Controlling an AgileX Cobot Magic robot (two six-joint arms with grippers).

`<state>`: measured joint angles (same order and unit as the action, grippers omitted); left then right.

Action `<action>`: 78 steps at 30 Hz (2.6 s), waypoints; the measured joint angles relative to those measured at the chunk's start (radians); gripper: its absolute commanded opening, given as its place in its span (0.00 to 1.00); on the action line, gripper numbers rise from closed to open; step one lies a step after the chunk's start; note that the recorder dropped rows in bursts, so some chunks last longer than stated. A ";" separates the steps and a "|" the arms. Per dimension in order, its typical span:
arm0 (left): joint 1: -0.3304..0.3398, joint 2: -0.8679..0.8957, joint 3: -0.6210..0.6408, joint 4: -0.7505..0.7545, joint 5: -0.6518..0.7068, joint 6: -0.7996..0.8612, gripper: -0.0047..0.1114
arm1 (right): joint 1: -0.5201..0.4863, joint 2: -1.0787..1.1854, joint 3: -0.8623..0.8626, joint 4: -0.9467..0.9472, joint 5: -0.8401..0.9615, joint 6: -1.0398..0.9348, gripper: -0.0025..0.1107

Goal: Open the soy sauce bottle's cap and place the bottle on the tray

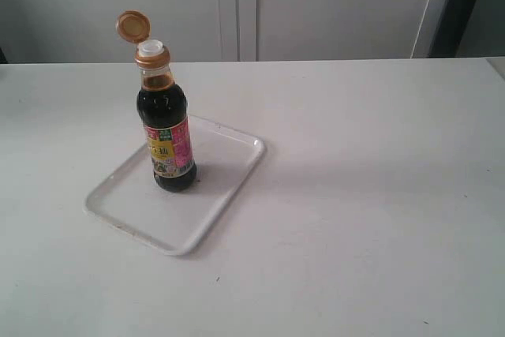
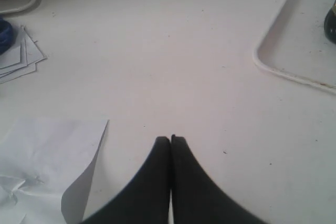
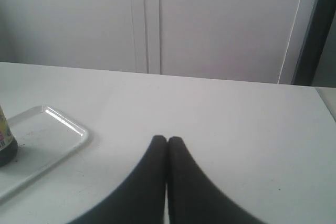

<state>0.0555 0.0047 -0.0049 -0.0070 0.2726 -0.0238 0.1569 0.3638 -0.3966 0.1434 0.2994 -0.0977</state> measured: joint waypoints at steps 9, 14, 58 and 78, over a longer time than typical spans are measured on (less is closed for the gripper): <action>0.000 0.000 0.000 -0.004 -0.056 0.002 0.04 | 0.000 0.000 0.000 0.000 0.000 0.000 0.02; 0.000 0.000 0.000 -0.006 -0.063 0.002 0.04 | 0.000 0.000 0.000 0.000 0.000 0.000 0.02; 0.000 0.000 0.000 -0.010 -0.063 0.002 0.04 | 0.000 0.000 0.000 0.000 0.000 0.000 0.02; 0.000 0.000 0.000 -0.012 -0.063 0.002 0.04 | 0.000 -0.170 0.106 -0.133 -0.005 0.098 0.02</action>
<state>0.0555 0.0047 -0.0049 -0.0189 0.2100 -0.0220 0.1569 0.1935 -0.2910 0.0107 0.2946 0.0000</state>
